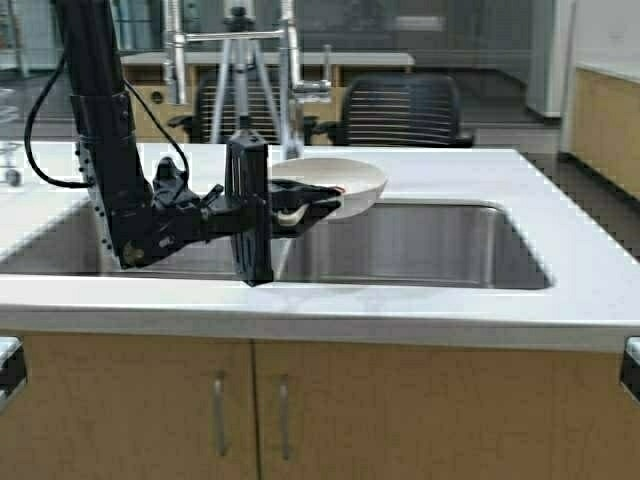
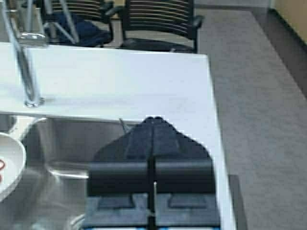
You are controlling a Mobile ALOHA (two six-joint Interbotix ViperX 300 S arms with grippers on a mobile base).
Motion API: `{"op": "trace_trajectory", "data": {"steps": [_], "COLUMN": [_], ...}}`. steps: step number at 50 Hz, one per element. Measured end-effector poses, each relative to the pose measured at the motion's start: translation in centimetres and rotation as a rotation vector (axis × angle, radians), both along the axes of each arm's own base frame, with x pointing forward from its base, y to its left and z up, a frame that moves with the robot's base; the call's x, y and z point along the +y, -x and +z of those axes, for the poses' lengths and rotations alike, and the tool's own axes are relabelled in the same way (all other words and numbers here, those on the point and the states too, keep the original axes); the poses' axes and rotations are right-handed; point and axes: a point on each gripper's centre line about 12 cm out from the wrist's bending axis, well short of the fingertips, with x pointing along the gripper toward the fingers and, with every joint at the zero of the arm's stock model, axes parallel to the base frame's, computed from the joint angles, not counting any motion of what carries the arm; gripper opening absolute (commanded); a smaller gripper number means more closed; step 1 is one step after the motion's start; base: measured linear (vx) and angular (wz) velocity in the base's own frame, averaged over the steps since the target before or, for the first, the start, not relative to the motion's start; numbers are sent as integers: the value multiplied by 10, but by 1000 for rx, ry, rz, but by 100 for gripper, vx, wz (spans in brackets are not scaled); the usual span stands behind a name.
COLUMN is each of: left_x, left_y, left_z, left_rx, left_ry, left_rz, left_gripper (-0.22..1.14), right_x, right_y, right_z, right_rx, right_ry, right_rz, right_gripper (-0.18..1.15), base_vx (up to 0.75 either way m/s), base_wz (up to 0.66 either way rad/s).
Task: Wash the pan
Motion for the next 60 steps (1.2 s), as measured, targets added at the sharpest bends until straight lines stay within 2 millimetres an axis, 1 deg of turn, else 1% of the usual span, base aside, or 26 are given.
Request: {"op": "trace_trajectory", "data": {"steps": [5,10,14,20,25,31,35,39,42,45,52,60], "left_x": [11,19,22,21,26,43,51,53,49,47,53,59], "left_y": [-19,-34,-45,-62,-78,-100,-110,-111,-109,-102,-81,-57], "left_z": [4,1,-2,-3,-3,-1,1,1,1,-3,-11,-7], "left_rx": [-4,23,36,42,34,14,6,5,8,26,90,127], "left_ry": [14,-7,-26,-35,-44,-53,-50,-48,-51,-56,-78,-78], "left_rz": [31,63,81,93,120,177,204,213,201,194,196,195], "left_gripper": [2,2,2,2,2,2,2,2,2,2,2,2], "right_x": [0,0,0,0,0,0,0,0,0,0,0,0], "right_y": [0,0,0,-2,-3,-4,-4,-4,-4,-4,-4,-5], "right_z": [0,0,0,-3,-4,-6,-6,-7,-7,-5,-6,-6], "right_rx": [0,0,2,15,21,28,25,25,23,14,11,13], "right_ry": [-3,-2,-2,-1,-1,-1,-3,-8,-14,-14,-14,-19], "right_rz": [1,0,0,0,2,0,0,0,-2,-1,-1,-1], "right_gripper": [8,8,8,8,8,8,8,8,8,8,8,8], "base_vx": [12,12,12,12,13,14,15,15,15,15,15,15], "base_wz": [30,20,14,11,9,4,-1,-2,1,2,6,17]}}
